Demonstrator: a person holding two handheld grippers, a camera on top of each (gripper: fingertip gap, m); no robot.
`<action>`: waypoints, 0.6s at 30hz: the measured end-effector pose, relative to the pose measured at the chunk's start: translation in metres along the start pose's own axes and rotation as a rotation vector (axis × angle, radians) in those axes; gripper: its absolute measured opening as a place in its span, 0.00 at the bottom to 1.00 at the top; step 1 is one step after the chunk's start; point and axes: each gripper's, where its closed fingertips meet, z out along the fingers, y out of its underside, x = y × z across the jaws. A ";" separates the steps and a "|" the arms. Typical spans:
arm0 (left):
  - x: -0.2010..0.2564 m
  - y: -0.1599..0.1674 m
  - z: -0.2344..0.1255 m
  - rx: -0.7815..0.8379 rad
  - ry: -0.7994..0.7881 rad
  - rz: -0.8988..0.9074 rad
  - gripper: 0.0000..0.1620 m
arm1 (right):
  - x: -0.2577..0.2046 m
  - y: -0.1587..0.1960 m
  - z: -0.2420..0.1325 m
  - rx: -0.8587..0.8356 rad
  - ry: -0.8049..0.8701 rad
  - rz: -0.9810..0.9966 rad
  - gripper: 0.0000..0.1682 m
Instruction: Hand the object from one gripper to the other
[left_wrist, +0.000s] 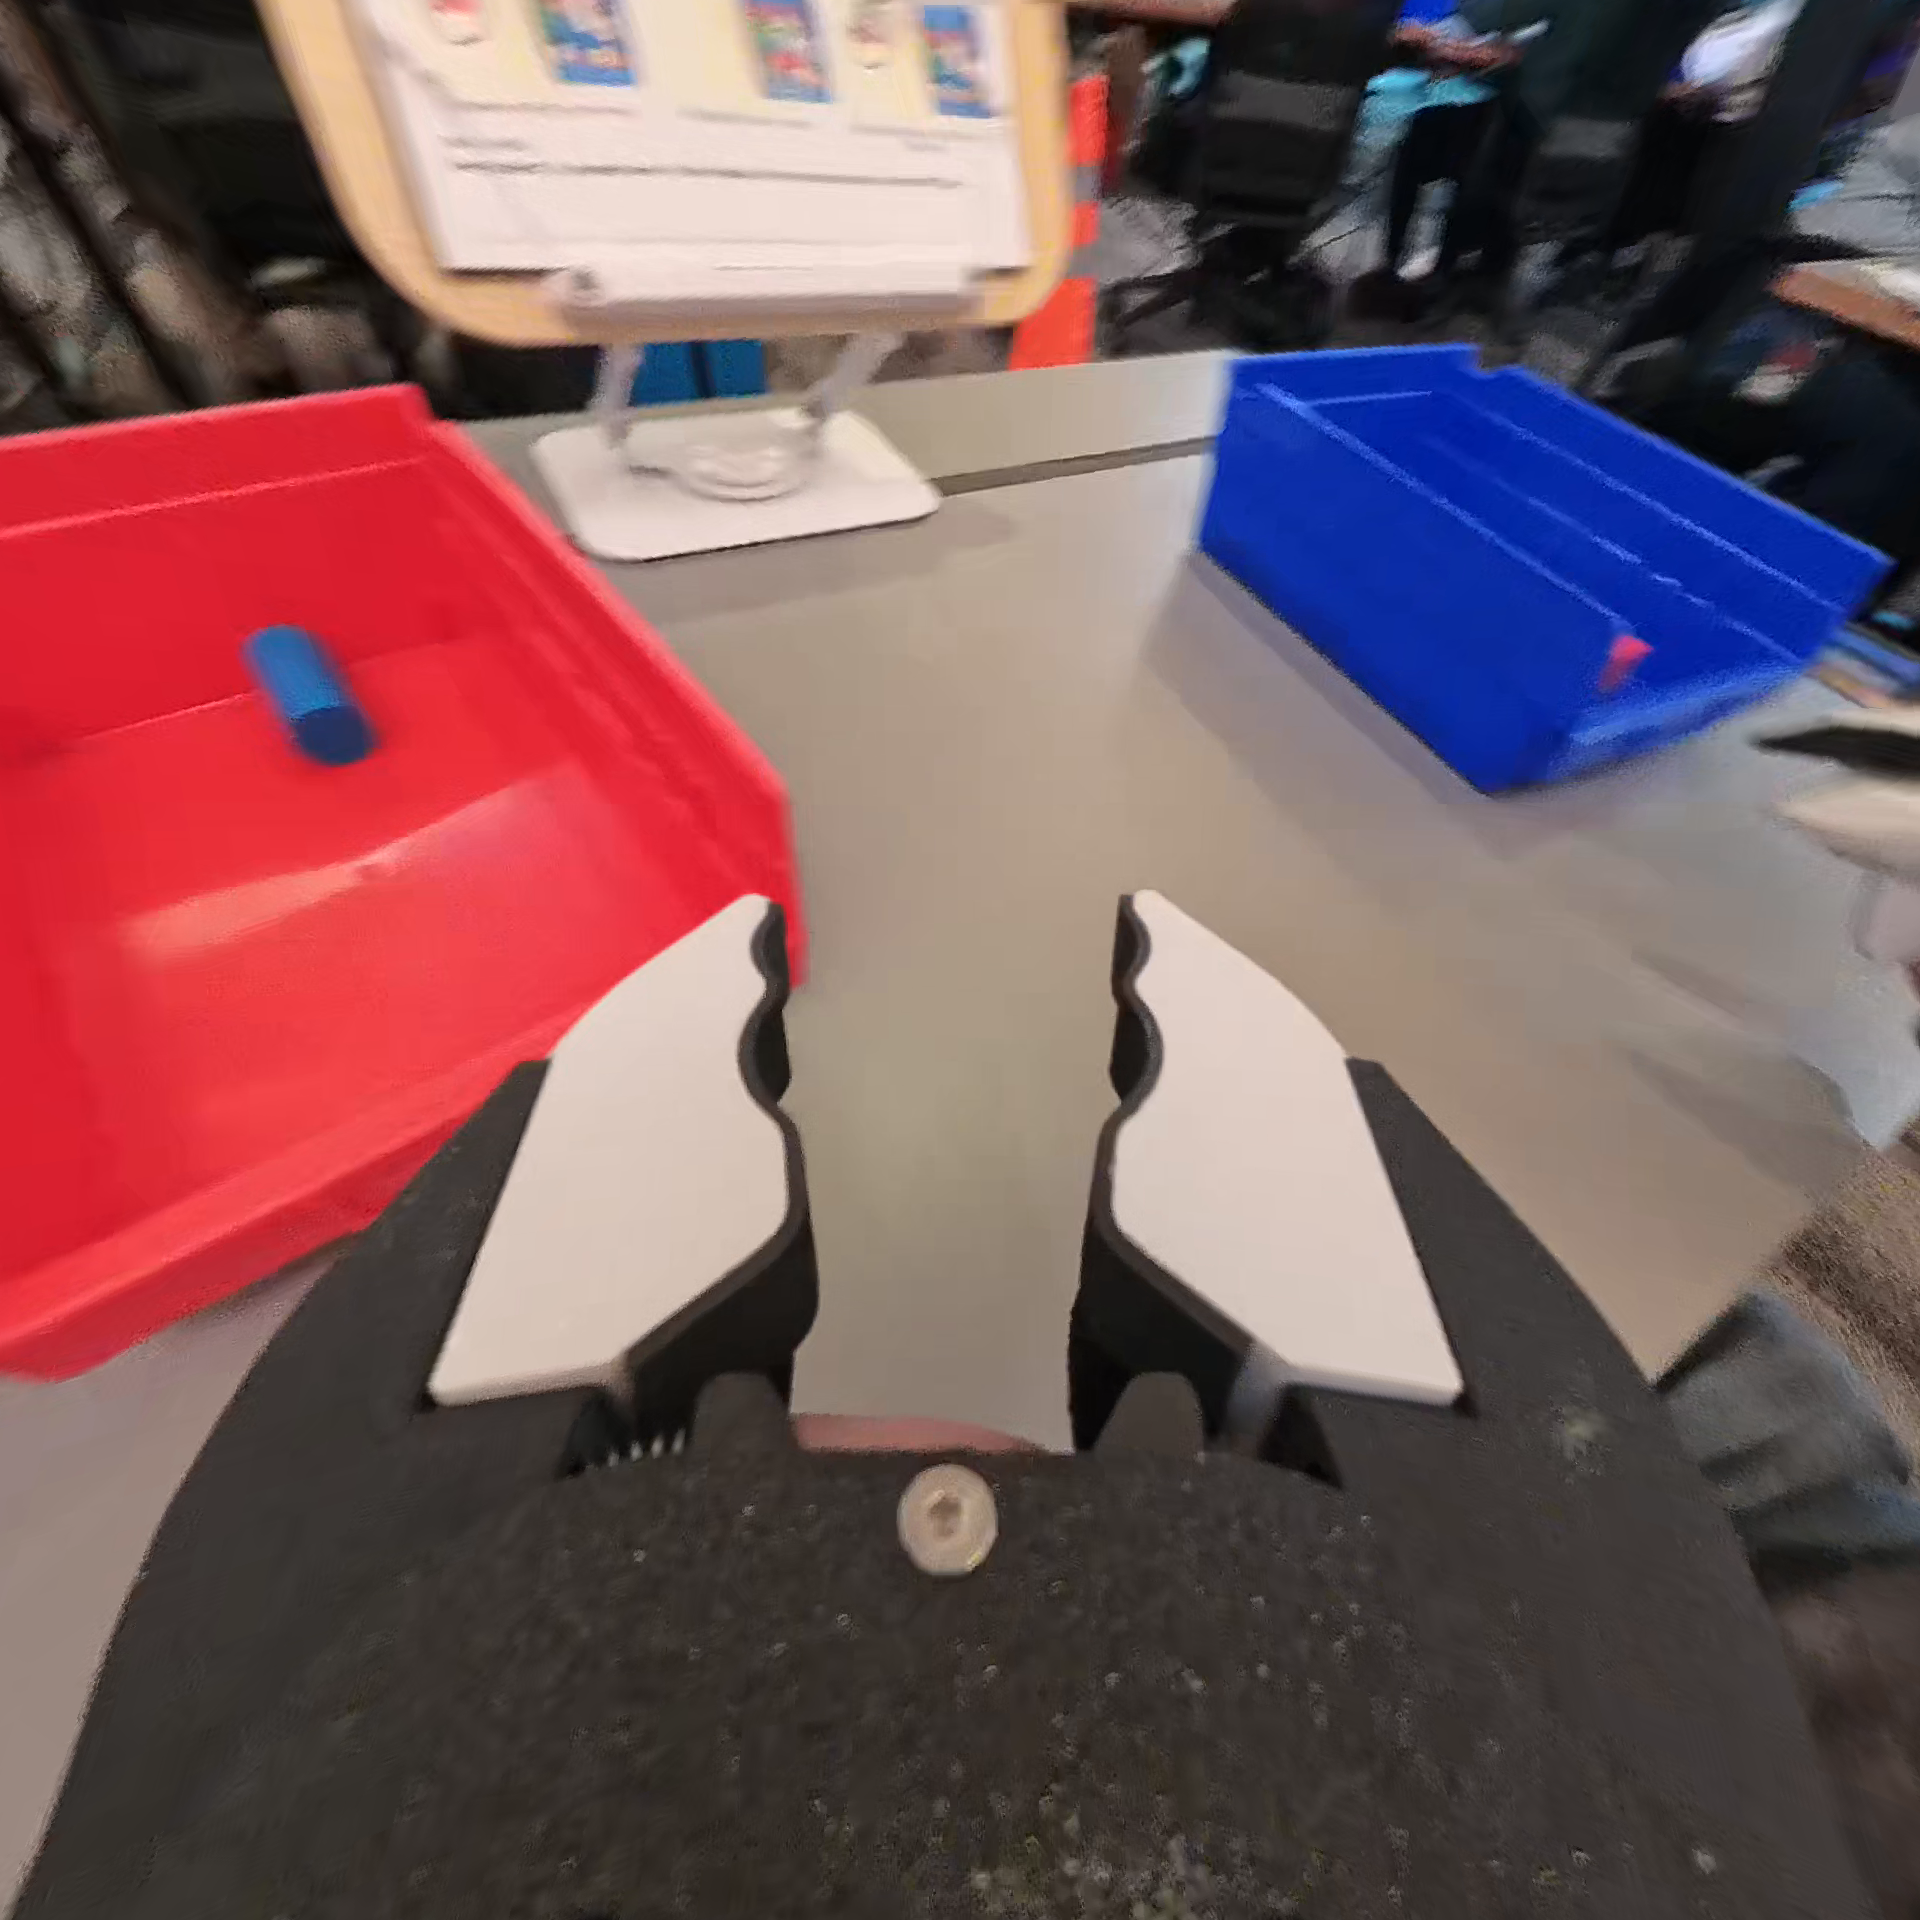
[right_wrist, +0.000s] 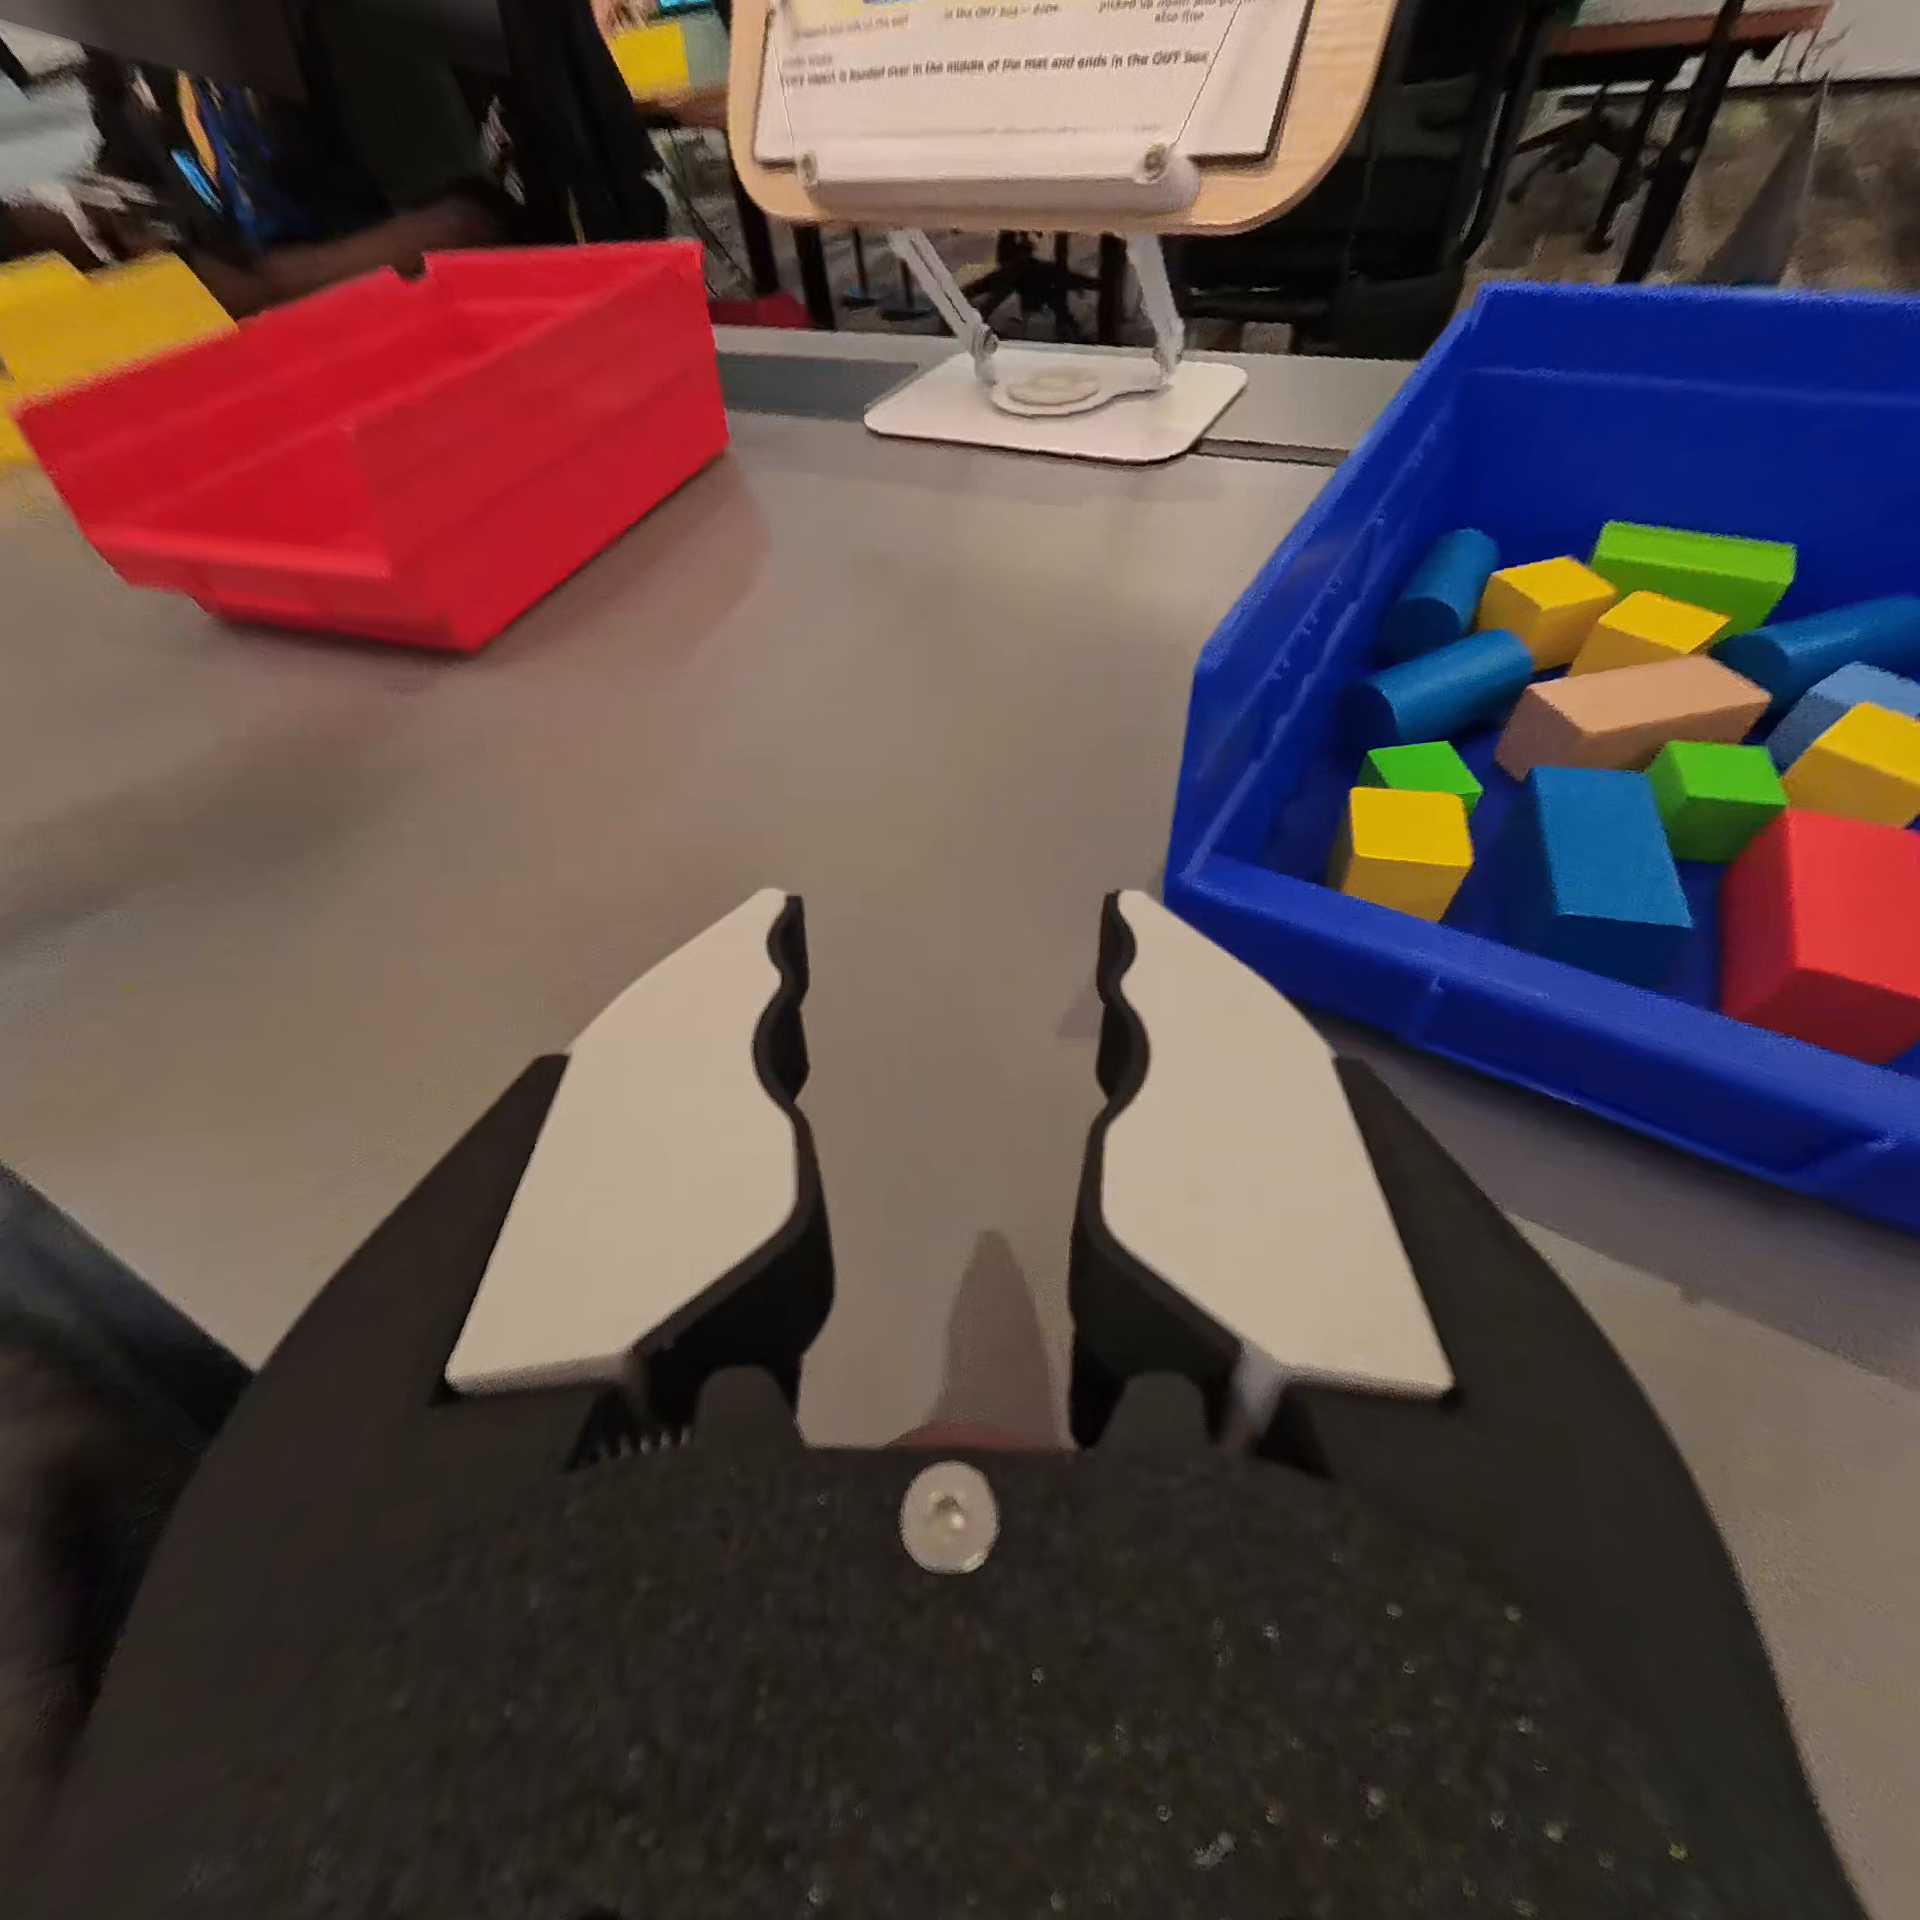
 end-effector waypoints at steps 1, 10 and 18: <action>-0.017 -0.009 0.002 -0.046 -0.034 -0.030 0.37 | -0.001 0.001 0.001 -0.004 0.019 -0.030 0.32; -0.175 -0.049 0.103 -0.536 -0.326 -0.193 0.36 | -0.020 0.010 0.011 -0.016 -0.042 -0.043 0.31; -0.232 -0.012 0.190 -0.858 -0.342 -0.376 0.37 | -0.014 0.018 0.010 -0.039 -0.088 0.014 0.29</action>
